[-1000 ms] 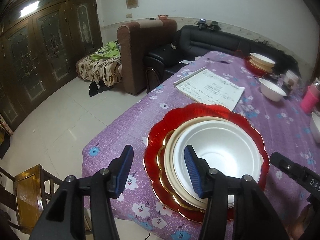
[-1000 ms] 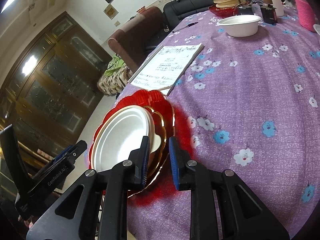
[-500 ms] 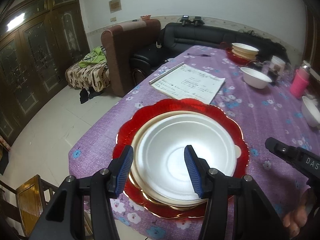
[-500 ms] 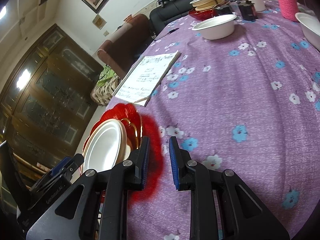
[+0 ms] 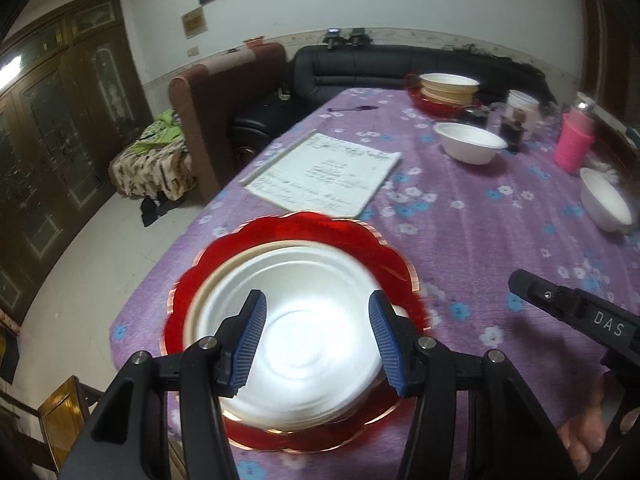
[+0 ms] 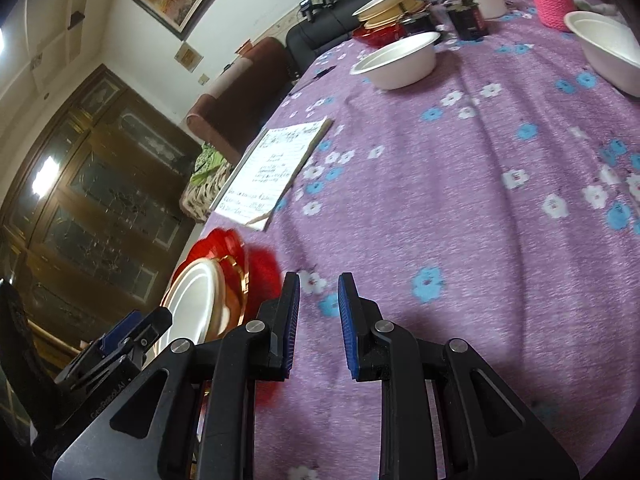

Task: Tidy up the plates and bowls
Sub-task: 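Move the left gripper to the white foam bowl beside the pink thermos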

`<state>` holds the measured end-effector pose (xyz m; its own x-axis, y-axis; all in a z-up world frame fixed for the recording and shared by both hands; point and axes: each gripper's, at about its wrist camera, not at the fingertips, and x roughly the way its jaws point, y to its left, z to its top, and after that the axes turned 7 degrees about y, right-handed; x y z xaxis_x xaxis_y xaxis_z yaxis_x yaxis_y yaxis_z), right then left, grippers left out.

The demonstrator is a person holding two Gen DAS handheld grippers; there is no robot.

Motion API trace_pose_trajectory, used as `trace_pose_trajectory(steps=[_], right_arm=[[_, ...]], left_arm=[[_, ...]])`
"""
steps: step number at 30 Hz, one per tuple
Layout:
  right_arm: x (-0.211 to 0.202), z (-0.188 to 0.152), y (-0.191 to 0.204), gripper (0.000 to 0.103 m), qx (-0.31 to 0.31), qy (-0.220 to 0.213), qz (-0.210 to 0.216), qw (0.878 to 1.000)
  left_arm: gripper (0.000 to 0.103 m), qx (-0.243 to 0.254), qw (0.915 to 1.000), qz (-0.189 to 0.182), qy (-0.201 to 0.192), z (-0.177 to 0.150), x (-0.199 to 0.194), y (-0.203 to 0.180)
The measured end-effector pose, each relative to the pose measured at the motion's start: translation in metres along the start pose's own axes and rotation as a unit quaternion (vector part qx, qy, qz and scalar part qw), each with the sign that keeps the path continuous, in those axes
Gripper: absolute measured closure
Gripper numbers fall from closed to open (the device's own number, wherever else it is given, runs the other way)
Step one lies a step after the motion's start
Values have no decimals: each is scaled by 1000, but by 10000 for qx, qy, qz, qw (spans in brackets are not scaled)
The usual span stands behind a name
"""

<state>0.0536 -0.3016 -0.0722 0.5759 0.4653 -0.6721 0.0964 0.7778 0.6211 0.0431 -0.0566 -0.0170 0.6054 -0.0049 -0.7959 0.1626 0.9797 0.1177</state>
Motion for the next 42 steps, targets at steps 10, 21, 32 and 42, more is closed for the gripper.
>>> trace_pose_trajectory(steps=[10,21,32,42], right_arm=[[-75,15,-78,84,357,-694,-824,9935],[-185,33,-193,84,1372,-1442,-1628,9664],[-199,105,-235,54,2245,-1651,-1997,9394],[-163,125,-267,54,2893,-1606,-1652,9291]], left_arm=[[39,1251,9788,-1253,1033,12,36,-130],[39,1876,9621,-1574,1201,60,51,-252],[34,1359,9684,-1771,1112,91,65,-282],[34,1179,9655,-1887,1353,85,95,-275]])
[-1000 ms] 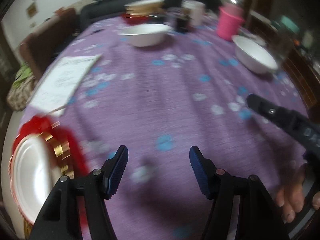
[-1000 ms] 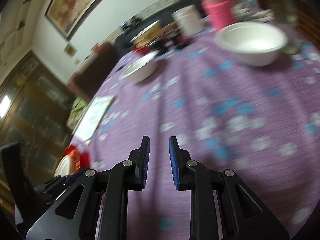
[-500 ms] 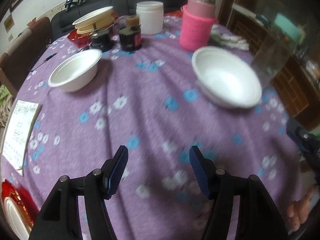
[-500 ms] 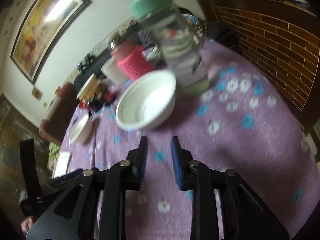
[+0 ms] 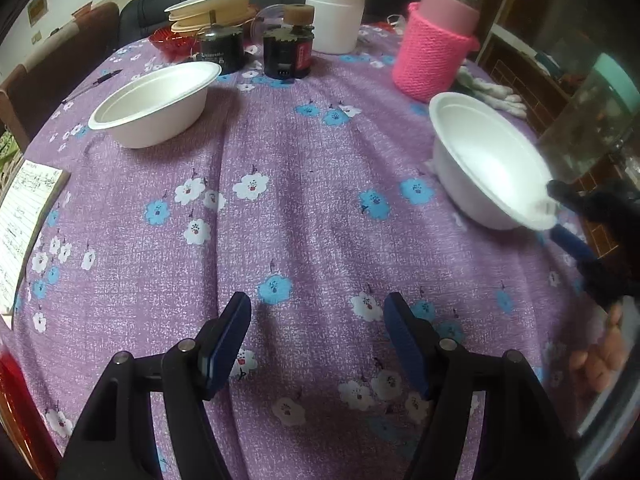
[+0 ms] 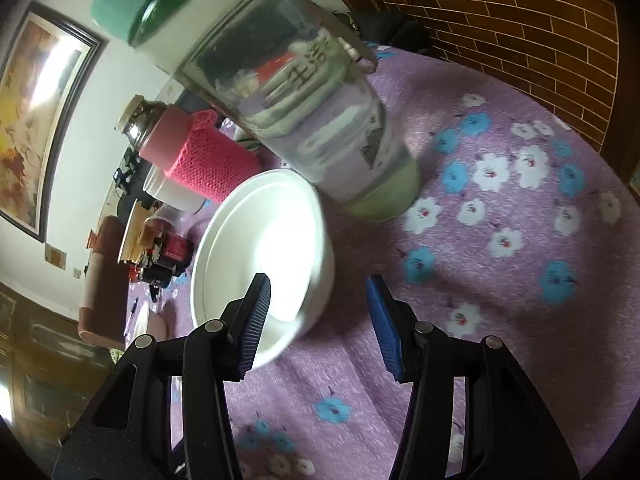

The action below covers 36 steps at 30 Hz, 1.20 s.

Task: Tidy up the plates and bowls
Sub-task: 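Move the left gripper to the white foam bowl beside the pink thermos, then grasp that white foam bowl rim with the left gripper and lift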

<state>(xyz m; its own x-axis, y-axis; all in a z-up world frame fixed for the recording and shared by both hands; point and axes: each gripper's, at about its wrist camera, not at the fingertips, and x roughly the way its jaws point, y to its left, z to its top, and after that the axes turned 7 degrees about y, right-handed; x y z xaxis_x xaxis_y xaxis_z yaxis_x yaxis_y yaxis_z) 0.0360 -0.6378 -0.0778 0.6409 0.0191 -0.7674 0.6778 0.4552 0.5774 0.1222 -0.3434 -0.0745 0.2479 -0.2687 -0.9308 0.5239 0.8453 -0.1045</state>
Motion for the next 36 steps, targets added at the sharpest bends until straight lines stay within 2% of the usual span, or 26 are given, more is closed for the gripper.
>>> trace_pose_trajectory(steps=[2,4,6,7,8,9,14,17,21,25,31,36], right_arm=[[5,-1,0,54,14,13,-13,10000],[10,0,-1,54,53,60,242,9997],[14,-1,-6,55,70,104,323,9994],[19,-1,-7,59,55,171,387,9991],[22,-1,-8,71,54,238,460,9986],[25,-1,-10,75,90,309,507,9982],[27,0,-19,75,275,401,660,9966],[23,1,-20,75,226,358,666,9969],[14,3,-27,75,278,275,661,9970],[8,5,-31,75,322,243,707,9967],[-5,6,-33,75,265,166,775,9965],[-9,2,-25,74,20,25,623,9980]], left_arm=[[34,-47,10000,8,-68,0,-2,3],[34,-98,9999,-28,-75,0,-2,5],[34,-124,9999,-53,-35,1,0,6],[34,-116,9999,-48,-13,1,0,5],[34,-115,9999,-54,3,2,-1,4],[34,-120,9999,-65,22,4,-1,3],[34,-127,9999,-74,-34,28,-8,-7],[34,-253,9995,-195,-14,52,-5,-15],[33,-474,9986,-168,-136,76,0,-30],[33,-615,9975,-335,-76,88,11,-44],[33,-709,9970,-315,-80,94,20,-51],[33,-786,9914,-1022,219,95,33,-44]])
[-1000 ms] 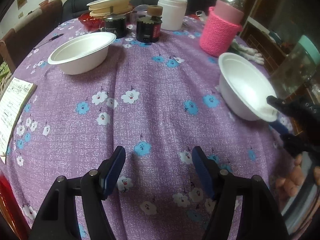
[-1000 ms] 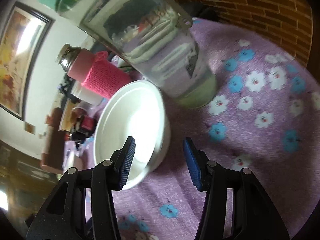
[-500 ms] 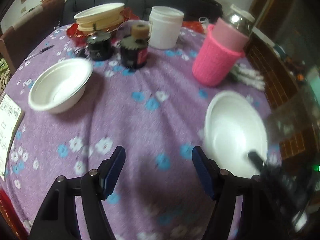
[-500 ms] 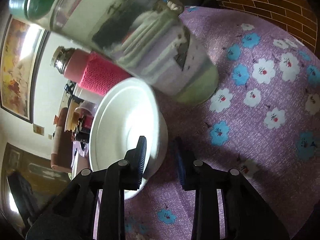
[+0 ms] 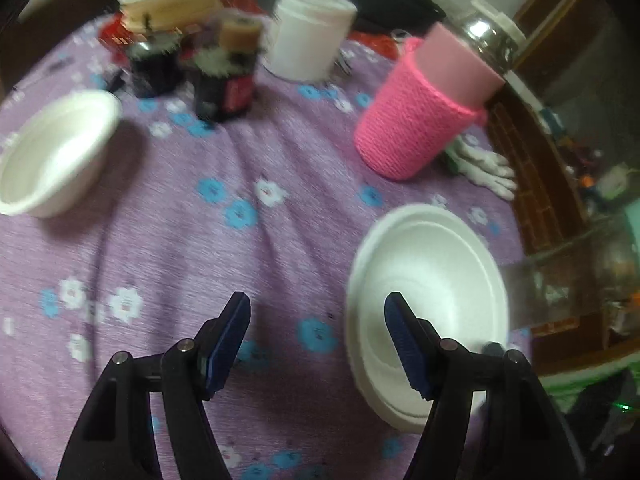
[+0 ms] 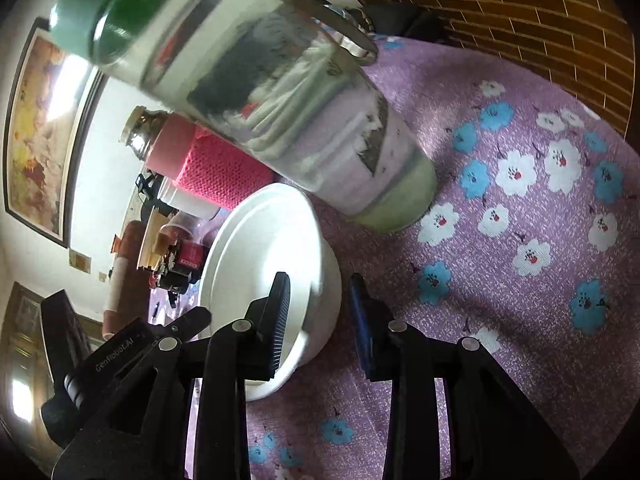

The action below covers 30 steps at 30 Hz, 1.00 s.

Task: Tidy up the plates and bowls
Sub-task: 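Grasp that white foam bowl rim with the left gripper and lift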

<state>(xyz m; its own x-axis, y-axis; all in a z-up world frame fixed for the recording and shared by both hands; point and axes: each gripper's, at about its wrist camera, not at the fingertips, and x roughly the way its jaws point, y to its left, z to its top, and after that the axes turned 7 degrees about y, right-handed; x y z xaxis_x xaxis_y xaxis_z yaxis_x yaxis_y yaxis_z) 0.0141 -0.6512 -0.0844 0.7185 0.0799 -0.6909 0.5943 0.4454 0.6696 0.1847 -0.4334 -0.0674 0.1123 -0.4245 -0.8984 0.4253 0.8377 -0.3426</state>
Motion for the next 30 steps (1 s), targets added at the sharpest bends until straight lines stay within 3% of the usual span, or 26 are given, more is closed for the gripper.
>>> trace_pose_trajectory(steps=[6,11,16,20,22,26,30], right_arm=[[6,0,1,74,27,52,-123,9999],[11,0,-4,74,202,102,-38,9997],[12,-1,-7,74,250,131,39,9996],[10,-3,-7,74,177,83,35,9998],[10,-3,-9,74,246,86,66,9996],[10,-4,-8,74,241,66,40,9997],[8,-5,-9,74,261,25,14,9997]], left_arm=[[34,262,9994,-52,207,-1,20,-7],[36,294,9995,45,-65,0,10,-6],[59,283,9994,-12,-178,5,3,1],[67,361,9993,-109,8,5,13,-1],[78,399,9990,-187,91,4,16,-3],[80,423,9988,-208,150,2,20,-4],[89,464,9983,-293,175,1,20,-8]])
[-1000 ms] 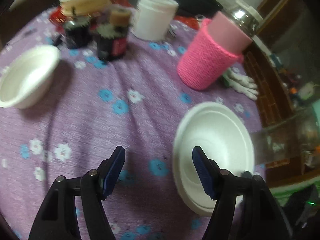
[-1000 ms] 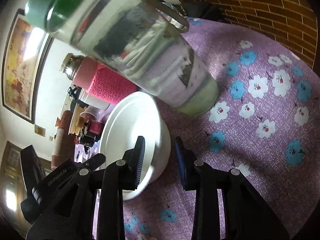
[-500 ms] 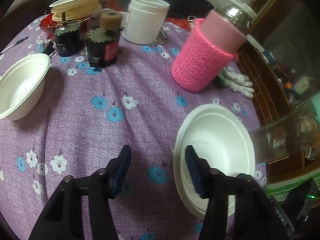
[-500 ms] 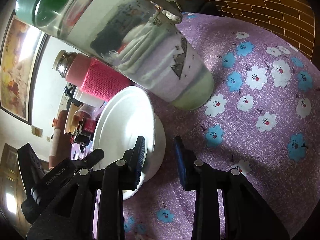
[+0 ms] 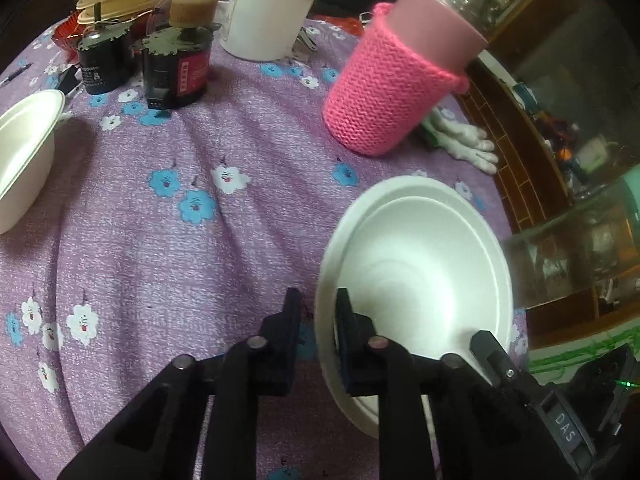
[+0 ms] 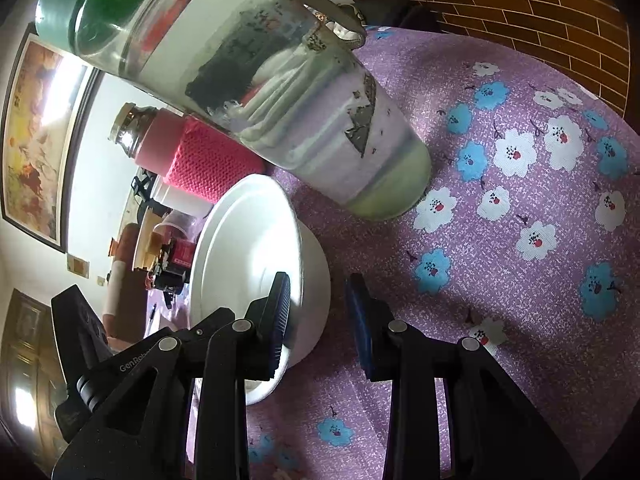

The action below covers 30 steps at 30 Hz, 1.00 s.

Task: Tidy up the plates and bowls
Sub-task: 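Grasp that white foam bowl rim with the left gripper and lift, then carry the white foam bowl with the left gripper toward the stacked plates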

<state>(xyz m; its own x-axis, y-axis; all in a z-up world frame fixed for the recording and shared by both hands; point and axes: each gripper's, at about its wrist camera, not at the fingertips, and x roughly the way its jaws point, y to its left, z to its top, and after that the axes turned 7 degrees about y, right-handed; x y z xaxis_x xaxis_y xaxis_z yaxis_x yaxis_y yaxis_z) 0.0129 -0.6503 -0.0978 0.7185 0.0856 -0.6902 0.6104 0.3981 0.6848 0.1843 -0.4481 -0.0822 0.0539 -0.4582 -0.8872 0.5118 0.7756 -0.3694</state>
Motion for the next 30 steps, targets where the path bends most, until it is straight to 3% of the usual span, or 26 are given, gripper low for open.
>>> trace_pose_trajectory(steps=[4,14,15,30], right_arm=[[-1,0,-3,75,52,-14,-3,10000],[3,0,-14,80,271,187,297,9990],[4,-1,-15,85,310,246,345,9986],[-2,-12,-13,85,374,403,329,9979]], left_arm=[[95,97,9999,-2,-28,-2,-2,-5],[96,192,9998,69,-56,-2,1,-11],[97,195,9998,64,-59,-2,0,-11],[96,256,9992,309,-2,-27,-11,-14]])
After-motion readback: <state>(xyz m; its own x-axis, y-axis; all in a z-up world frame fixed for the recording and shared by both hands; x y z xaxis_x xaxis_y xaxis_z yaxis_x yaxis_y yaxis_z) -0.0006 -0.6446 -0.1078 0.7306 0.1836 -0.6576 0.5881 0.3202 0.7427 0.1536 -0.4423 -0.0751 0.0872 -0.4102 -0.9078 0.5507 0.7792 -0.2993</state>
